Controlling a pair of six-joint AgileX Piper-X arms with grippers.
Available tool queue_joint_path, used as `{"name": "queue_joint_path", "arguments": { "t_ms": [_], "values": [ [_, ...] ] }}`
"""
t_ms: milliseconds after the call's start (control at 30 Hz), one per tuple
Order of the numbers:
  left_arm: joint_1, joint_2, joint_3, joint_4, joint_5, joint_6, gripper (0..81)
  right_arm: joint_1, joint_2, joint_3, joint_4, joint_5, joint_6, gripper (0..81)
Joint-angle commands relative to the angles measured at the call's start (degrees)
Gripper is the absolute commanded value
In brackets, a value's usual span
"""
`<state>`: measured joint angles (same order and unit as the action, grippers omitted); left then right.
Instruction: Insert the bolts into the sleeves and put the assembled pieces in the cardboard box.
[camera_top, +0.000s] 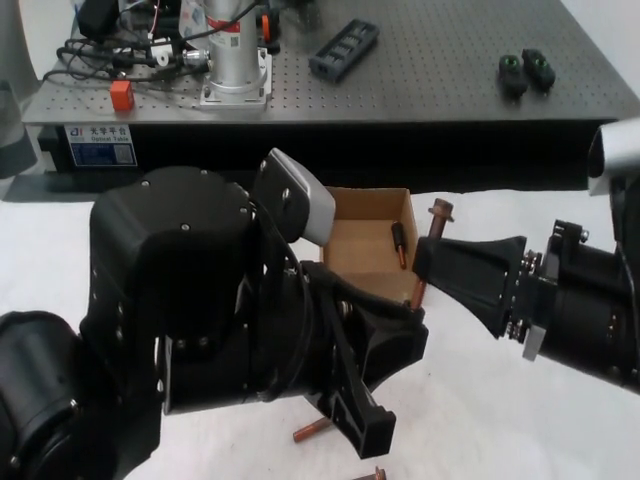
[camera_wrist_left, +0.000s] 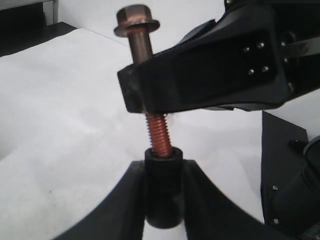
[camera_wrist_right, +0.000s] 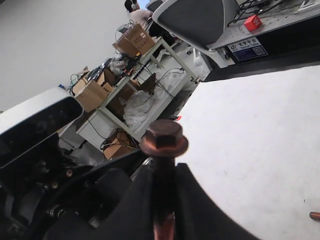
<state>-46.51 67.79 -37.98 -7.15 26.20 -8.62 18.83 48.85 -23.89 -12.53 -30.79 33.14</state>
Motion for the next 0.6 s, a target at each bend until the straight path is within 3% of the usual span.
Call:
{"name": "queue_joint_path", "arguments": {
  "t_ms": [0,67,100,267,300,400,567],
  "values": [
    [-0.1,-0.5,-0.5,-1.6,0.0,-0.2,0.7,0.1,0.0,-0.3,1.7,-2.8,-0.8,1.8],
    [-0.1,-0.5,-0.5,-1.6,0.0,0.1,0.7,0.1,0.0,-0.3,3.8,-2.8,-1.5,0.1],
    [-0.1,-0.5,-0.5,-1.6,0.0,0.1,0.7,0.1,0.0,-0.3,4.7,-3.0,-2.8,4.0],
    [-0.1,-0.5,-0.5,-1.6,0.0,1.0,0.7,0.1,-0.3,-0.3,4.3,-3.9,-4.9,45.3],
    [-0.1,-0.5,-0.5,-1.6,-0.2,1.8,0.7,-0.1,-0.5,-0.4,4.5,-3.5,-4.8,47.3],
    [-0.1,-0.3,-0.5,-2.2,-4.0,2.7,0.7,-2.1,-2.3,-0.3,5.3,-3.4,-4.8,43.5],
    [1.4,2.2,-0.5,-11.1,-6.7,2.7,0.7,-8.8,-9.8,-0.3,7.6,-3.4,-4.8,42.2]
  ]
}}
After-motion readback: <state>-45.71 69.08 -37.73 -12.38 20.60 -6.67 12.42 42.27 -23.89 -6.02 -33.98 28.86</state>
